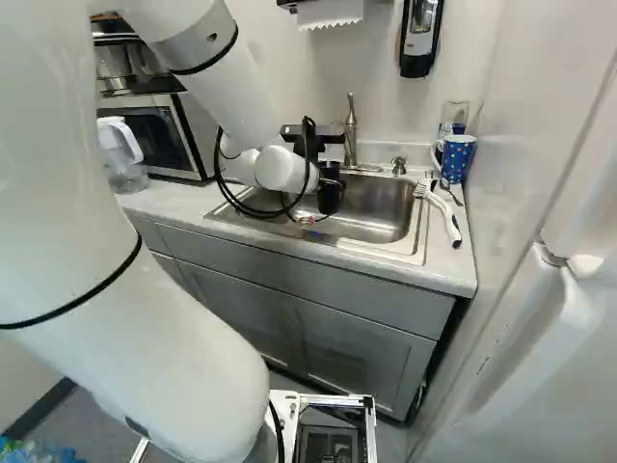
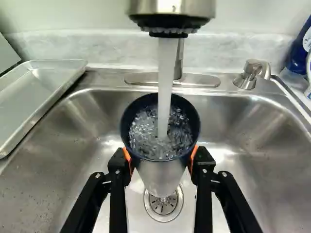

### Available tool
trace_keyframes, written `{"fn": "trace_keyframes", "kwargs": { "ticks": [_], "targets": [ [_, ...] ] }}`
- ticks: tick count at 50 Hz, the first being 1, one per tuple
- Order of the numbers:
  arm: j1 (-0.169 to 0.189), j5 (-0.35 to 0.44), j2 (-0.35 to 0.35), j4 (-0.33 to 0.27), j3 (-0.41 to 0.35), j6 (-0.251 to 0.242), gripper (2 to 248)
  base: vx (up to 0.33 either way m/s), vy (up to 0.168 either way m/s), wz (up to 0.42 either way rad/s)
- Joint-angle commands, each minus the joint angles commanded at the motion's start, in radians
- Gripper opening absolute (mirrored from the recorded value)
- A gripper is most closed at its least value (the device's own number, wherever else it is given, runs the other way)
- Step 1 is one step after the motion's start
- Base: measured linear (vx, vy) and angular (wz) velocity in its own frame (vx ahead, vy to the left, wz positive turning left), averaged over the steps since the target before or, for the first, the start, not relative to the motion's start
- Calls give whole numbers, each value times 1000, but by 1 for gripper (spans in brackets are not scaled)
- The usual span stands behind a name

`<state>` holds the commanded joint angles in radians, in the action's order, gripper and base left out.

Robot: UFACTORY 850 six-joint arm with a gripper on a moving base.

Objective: Rinse the cup and place it in the tray

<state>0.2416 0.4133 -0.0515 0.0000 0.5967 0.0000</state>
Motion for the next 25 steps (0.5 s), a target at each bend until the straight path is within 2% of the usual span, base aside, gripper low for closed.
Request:
{"fn": "trace_keyframes", "kwargs": {
  "ticks": [25],
  "targets": [
    [0,0,0,0,0,0,124,0,0,0]
  ]
}}
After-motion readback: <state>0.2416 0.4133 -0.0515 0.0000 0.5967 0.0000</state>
